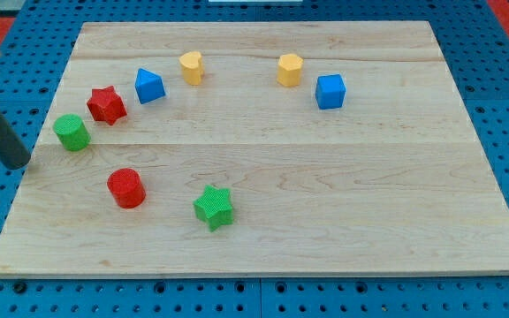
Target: Slightly move the green circle to the right side
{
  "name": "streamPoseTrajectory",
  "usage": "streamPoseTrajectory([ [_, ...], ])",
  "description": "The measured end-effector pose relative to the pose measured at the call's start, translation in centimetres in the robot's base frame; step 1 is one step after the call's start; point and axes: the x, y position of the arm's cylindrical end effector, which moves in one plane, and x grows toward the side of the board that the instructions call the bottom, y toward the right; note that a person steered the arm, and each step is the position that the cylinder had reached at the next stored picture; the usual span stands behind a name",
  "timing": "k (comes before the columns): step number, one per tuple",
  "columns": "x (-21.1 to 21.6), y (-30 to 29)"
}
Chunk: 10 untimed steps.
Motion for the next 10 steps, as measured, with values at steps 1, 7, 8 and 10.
streamPoseTrajectory([
  [1,-5.6,0.9],
  [7,13.7,9.9],
  [8,15.6,16.5],
  [10,13.6,32.4],
])
